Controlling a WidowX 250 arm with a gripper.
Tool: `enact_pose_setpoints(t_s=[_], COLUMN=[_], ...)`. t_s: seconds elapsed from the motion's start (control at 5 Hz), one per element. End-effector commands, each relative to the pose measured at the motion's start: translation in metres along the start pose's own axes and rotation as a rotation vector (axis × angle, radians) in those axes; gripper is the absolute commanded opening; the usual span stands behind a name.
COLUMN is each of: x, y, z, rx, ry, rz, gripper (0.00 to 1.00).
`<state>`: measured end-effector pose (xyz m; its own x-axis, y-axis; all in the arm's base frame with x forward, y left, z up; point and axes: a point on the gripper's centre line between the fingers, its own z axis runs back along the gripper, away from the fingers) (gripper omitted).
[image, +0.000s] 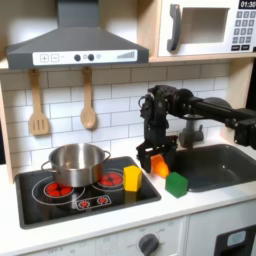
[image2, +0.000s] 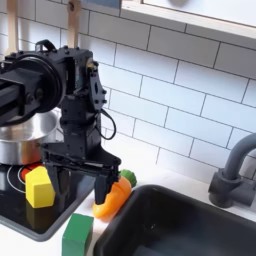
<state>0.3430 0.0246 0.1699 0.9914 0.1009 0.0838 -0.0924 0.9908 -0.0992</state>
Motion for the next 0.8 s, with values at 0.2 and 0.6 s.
enact_pose_setpoints(t_s=[0.2,0.6], x=[-0.004,0.003], y=[-0.016,-0.021], z=[-0.004,-0.008], rx=[-0.012,0.013], ry=[0.030,0.022], rz=[0.067,0.116], gripper=[1.00,1.00])
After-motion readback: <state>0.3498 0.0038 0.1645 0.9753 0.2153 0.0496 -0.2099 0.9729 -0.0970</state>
